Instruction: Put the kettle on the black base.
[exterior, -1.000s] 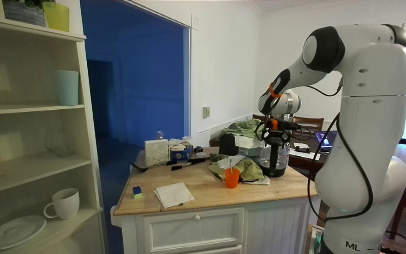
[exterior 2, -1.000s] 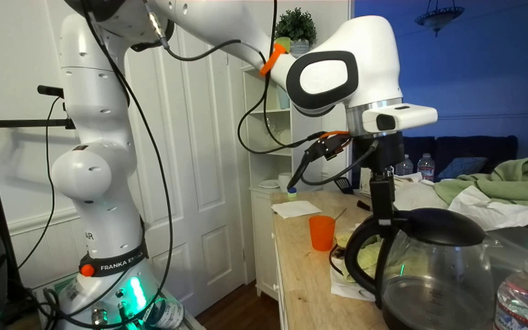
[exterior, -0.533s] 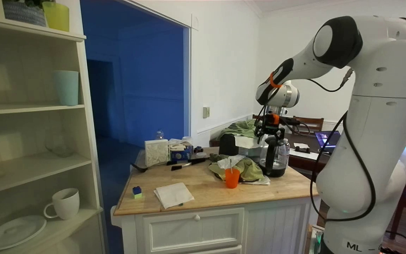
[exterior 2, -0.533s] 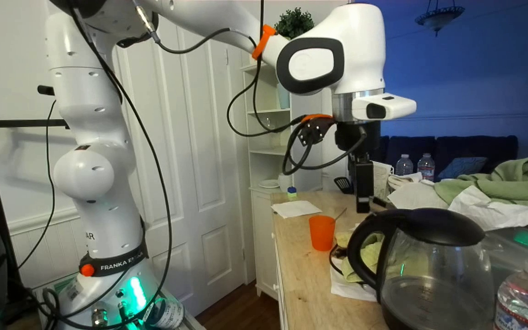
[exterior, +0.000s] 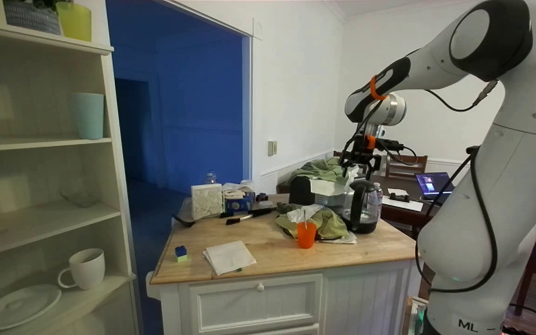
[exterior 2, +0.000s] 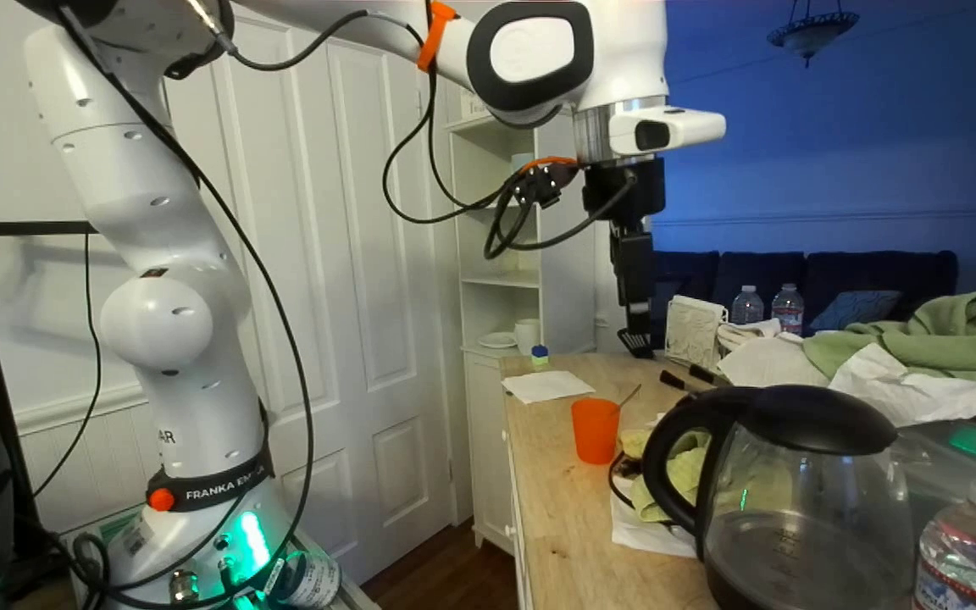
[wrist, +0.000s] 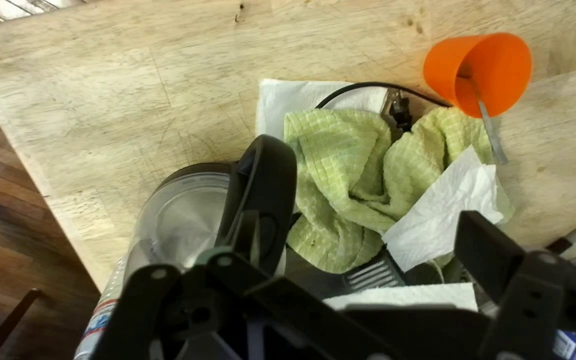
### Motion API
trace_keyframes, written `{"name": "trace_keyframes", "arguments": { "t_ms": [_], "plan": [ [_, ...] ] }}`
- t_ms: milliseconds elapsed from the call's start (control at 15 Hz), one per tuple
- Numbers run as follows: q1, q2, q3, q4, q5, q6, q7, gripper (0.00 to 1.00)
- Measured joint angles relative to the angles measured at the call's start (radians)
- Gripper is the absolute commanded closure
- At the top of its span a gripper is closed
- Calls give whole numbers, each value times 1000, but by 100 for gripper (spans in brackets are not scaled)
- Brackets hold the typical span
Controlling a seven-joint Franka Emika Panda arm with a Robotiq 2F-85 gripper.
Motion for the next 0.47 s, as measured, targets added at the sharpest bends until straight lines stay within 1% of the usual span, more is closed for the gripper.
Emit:
{"name": "trace_keyframes", "arguments": {
  "t_ms": [200, 267, 467],
  "plan": [
    [-34, -69, 10, -1, -115, 16, 105, 0],
    [-45, -92, 14, -1, -135, 16, 121, 0],
    [-55, -122, 16, -5, -148, 16, 131, 0]
  ]
}}
